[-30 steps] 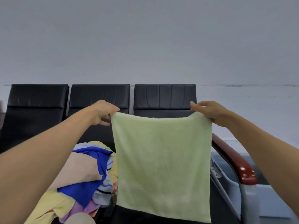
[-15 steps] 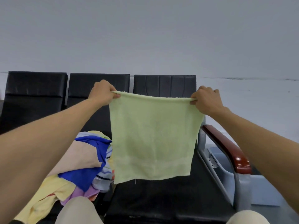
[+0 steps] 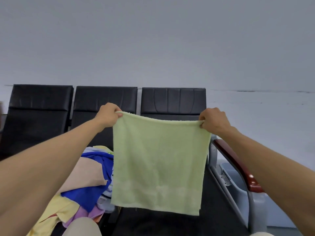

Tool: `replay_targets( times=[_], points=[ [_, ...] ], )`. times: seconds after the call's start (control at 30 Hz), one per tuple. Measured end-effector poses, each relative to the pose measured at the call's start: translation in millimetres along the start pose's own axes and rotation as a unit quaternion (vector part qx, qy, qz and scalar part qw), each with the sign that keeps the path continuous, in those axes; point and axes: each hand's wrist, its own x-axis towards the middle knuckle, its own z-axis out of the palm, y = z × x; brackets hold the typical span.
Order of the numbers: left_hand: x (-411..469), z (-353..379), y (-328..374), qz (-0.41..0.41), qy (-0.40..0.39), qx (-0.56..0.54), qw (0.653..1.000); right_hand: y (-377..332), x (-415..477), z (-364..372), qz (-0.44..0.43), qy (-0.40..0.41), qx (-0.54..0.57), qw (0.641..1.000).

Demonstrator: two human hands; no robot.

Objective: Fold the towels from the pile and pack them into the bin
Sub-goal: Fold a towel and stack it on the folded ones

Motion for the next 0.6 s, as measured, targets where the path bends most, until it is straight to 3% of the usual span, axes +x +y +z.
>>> replay_targets(
  times=[0.17, 0.3, 0.47, 0.6],
  points=[
    [-2.8, -14.4, 2.7, -0.017, -0.052, -0.058, 0.997, 7.1, -0.1, -17.5, 0.012, -0.027, 0.071, 0.997],
    [3.4, -22.6, 8.3, -0.025, -0.021, -0.108, 0.994, 12.1, 3.0, -28.4, 0.021, -0.028, 0.079, 0.996],
    [10.3, 1.2, 2.0, 0.008, 0.001, -0.01, 1.0, 18.5, 13.0, -11.6, 0.046, -0.031, 0.043, 0.998],
    [24.3, 40.5, -25.4, -0.021, -0.018, 0.011, 1.0, 30.5, 21.1, 26.0, 0.06, -0.021, 0.0, 0.998]
  ],
)
